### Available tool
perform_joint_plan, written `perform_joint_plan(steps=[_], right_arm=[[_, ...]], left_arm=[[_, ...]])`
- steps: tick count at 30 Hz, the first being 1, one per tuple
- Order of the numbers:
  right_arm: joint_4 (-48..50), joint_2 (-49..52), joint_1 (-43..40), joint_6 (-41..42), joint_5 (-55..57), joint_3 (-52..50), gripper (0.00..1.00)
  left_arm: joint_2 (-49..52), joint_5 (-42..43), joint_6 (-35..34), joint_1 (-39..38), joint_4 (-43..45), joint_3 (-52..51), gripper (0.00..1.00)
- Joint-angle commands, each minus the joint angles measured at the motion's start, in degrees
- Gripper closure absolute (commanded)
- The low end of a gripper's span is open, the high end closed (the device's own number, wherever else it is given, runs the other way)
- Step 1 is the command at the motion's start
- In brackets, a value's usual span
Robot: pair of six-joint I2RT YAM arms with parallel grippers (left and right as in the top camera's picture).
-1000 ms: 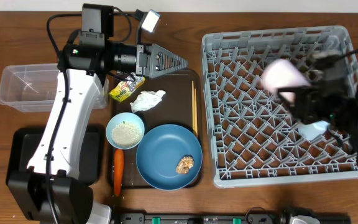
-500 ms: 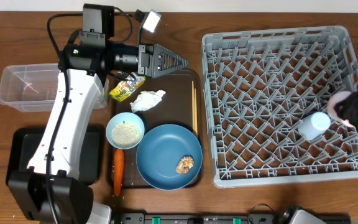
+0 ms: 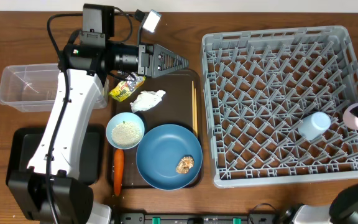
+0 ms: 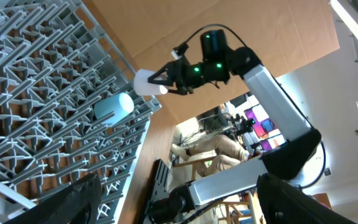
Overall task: Sort waste into correct bins and load items into the dishwasher rack
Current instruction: 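Place the pink cup in the rack's right side with the right gripper, then grasp the yellow snack wrapper with the left gripper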
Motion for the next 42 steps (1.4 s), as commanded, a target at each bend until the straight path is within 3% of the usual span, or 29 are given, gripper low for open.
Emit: perform_joint_plan(steps=[1, 3, 5, 6, 10, 14, 24, 31, 34, 38, 42], right_arm=[[1.46, 2.91, -0.15, 1.92, -1.64, 0.42, 0.53], [2.49, 4.48, -0.15, 1.92, -2.86, 0.42, 0.45], [2.89, 5.44, -0.17, 2.16, -3.41, 0.42, 0.28], [2.93, 5.46, -0.17, 2.38, -3.48, 0.44, 0.25], [1.75, 3.8, -0.15, 2.29, -7.19, 2.45, 0.21], [-0.55, -0.17, 0.04, 0.52, -13.18, 5.64, 0.16], [0.92, -17.9, 10.88, -5.95, -20.57, 6.38, 0.1], [1.84, -19.76, 24.22, -6.29, -20.52, 6.32, 0.1], [1.9, -18.32, 28.44, -6.05, -20.55, 6.32, 0.12], [2.25, -15.87, 32.63, -6.01, -20.61, 6.32, 0.13], [3.13, -13.9, 35.45, -5.42, -20.74, 6.32, 0.14]], left_arm=[[-0.02, -0.11, -0.33, 0.13, 0.2, 0.37, 0.19], [-0.02, -0.11, -0.33, 0.13, 0.2, 0.37, 0.19], [-0.02, -0.09, -0.33, 0.13, 0.2, 0.37, 0.19], [-0.02, -0.09, -0.33, 0.13, 0.2, 0.37, 0.19], [-0.02, -2.19, -0.33, 0.13, 0.07, 0.37, 0.19], [-0.02, -17.11, -2.56, 0.13, -3.58, 0.37, 0.19], [-0.02, -50.84, -2.91, 0.11, -19.89, 0.37, 0.19], [0.04, -72.35, -2.97, 0.09, -27.1, -0.09, 0.18], [0.11, -78.07, -4.76, 0.11, -26.56, -2.01, 0.14], [0.81, -78.07, -4.81, -0.2, -24.06, -4.66, 0.14], [2.93, -78.12, -1.42, -0.81, -14.97, -8.2, 0.14]])
